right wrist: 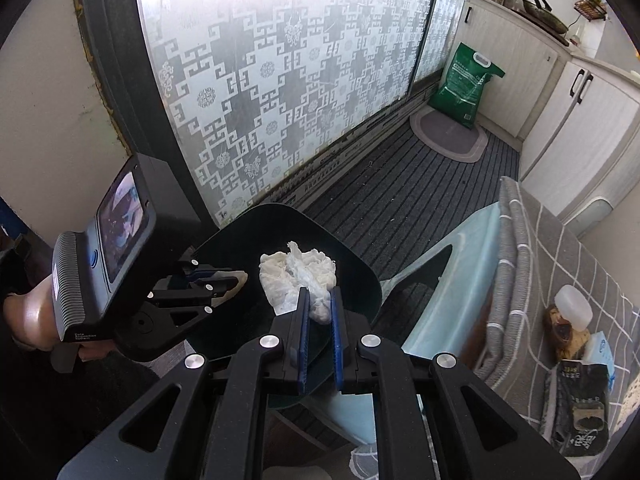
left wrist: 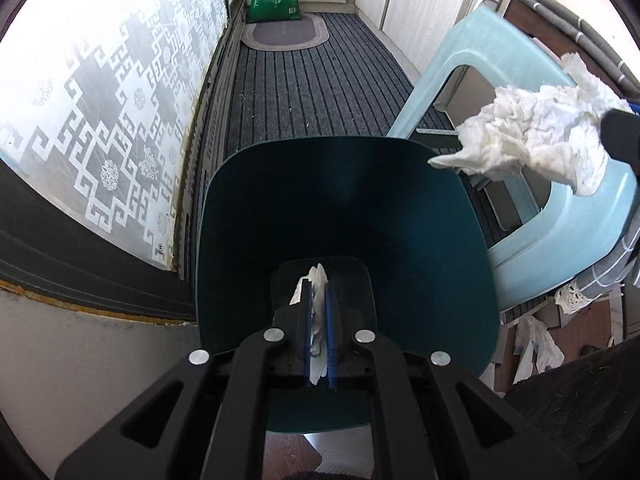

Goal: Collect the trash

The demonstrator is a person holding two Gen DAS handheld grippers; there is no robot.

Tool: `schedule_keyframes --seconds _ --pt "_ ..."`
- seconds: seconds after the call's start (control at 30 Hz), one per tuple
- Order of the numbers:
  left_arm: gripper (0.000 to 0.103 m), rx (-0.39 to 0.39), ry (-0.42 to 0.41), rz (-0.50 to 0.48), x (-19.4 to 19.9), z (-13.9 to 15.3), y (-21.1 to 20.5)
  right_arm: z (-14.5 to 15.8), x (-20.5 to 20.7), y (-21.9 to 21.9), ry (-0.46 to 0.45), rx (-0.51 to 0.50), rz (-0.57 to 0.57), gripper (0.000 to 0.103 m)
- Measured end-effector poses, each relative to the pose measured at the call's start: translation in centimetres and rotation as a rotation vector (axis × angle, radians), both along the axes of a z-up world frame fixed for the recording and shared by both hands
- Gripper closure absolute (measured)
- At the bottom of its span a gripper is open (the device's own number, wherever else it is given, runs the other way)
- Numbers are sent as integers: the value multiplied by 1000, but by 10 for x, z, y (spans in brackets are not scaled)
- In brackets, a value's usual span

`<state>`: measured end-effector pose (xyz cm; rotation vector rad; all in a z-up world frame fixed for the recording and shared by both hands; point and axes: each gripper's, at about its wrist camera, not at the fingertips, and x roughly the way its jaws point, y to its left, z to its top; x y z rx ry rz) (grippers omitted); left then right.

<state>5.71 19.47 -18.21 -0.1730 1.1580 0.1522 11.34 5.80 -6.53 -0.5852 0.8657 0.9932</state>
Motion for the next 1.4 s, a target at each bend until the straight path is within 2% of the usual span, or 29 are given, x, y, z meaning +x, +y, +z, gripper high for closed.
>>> schedule_keyframes --seconds 0.17,0.23,0.27,0.3,0.57,0.77,0.83,1.03,1.23,1.4 --pt "96 -14 9 -8 -1 -9 3 -20 1 15 78 -38 -4 93" --pt "93 -21 7 -11 -2 -10 3 -29 0 22 64 -75 -7 94" --pt "80 -25 1 -8 -2 -10 4 -33 0 24 58 -92 -9 94" --pt "73 -28 -10 -9 -1 -9 6 -36 -1 26 52 -106 -9 94" --pt "75 -17 -123 21 -10 27 12 -55 6 30 55 -156 -31 94" --pt "76 -11 -274 78 -25 69 21 -76 7 33 107 -179 -20 94" --pt "81 -3 -338 101 -32 87 24 -82 5 35 119 -187 -15 94" --pt "86 -5 -478 129 -50 133 24 -97 -6 41 97 -201 21 93" --pt "87 -15 -555 125 -56 162 19 -115 -12 48 97 -226 55 93" --pt "87 5 -611 128 -64 181 17 -138 -13 52 105 -267 55 93"
